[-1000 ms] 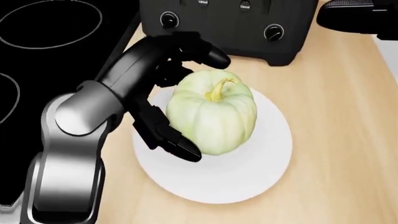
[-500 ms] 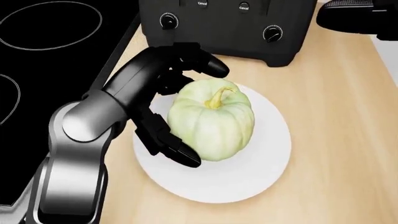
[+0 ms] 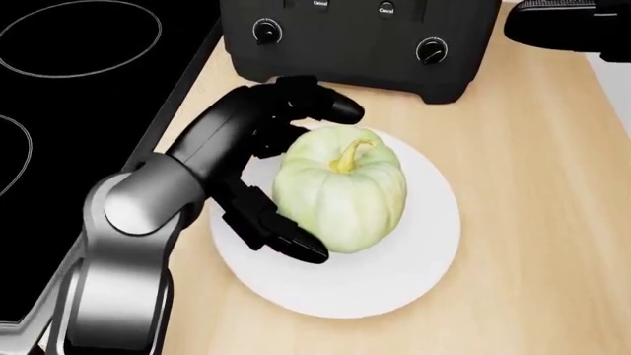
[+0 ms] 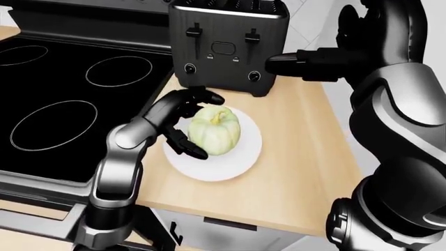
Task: Pick the squash from the pan and place it on the plate.
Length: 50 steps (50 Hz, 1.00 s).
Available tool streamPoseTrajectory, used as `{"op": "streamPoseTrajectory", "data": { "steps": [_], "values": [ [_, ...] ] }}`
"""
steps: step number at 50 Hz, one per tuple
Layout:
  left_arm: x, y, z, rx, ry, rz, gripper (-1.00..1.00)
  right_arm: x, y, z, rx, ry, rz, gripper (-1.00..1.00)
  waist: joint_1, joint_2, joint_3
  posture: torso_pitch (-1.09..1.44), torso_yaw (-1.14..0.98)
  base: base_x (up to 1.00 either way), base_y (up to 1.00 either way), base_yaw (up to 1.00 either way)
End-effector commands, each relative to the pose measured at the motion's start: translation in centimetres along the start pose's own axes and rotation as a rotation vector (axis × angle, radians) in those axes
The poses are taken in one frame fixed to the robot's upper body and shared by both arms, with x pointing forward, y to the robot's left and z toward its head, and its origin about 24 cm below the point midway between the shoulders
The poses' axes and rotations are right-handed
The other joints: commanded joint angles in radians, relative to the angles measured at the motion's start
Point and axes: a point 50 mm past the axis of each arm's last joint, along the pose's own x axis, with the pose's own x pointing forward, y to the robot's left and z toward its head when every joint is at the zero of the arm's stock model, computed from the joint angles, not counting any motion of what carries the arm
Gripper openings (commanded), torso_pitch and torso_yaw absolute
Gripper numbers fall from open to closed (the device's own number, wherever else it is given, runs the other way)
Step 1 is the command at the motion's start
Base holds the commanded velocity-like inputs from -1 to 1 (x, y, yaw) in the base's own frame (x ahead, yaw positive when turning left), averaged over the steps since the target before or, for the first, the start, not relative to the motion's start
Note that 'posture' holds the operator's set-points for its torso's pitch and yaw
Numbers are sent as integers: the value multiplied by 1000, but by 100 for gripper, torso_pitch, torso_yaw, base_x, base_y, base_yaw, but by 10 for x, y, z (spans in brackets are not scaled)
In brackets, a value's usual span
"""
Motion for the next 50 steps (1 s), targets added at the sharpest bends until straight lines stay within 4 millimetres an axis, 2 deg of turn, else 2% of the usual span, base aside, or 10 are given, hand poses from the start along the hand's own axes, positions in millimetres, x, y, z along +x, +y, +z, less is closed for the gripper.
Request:
{"op": "streamPoseTrajectory", "data": {
  "steps": [1, 5, 11, 14, 18, 19, 20, 30, 47, 50],
  "values": [
    [-4, 6, 22, 41, -98, 30, 19, -2, -3, 13, 12, -72, -19, 100, 0, -3, -28, 0, 0, 0, 0, 0],
    [-4, 8, 22, 42, -103, 33, 33, -2, -3, 13, 11, -72, -18, 100, 0, -3, -27, 0, 0, 0, 0, 0],
    [-4, 8, 23, 44, -106, 32, 33, -2, -3, 13, 11, -70, -18, 100, 0, -2, -28, 0, 0, 0, 0, 0],
    [-5, 7, 24, 45, -115, 26, 55, -2, -3, 12, 11, -70, -18, 100, 0, -2, -28, 0, 0, 0, 0, 0],
    [-7, 8, 27, 42, -120, 22, 69, -2, -3, 12, 10, -68, -17, 100, 0, -3, -28, 0, 0, 0, 0, 0],
    [-8, 8, 28, 43, -122, 21, 85, -2, -3, 11, 10, -67, -18, 100, 0, -2, -28, 0, 0, 0, 0, 0],
    [-8, 8, 28, 42, -123, 21, 88, -1, -3, 11, 10, -66, -18, 100, -1, -2, -28, 0, 0, 0, 0, 0],
    [-13, 7, 33, 32, -136, 9, 100, -2, -3, 11, 9, -66, -19, 100, 0, -1, -28, 0, 0, 0, 0, 0],
    [-30, 56, 75, -112, -225, 257, 100, -6, 3, 19, 3, -86, 5, 100, -4, 7, -23, 0, 0, 0, 0, 0],
    [-34, 74, 77, -129, -238, 390, 100, -7, 4, 22, 3, -93, 9, 100, -6, 9, -21, 0, 0, 0, 0, 0]
  ]
}}
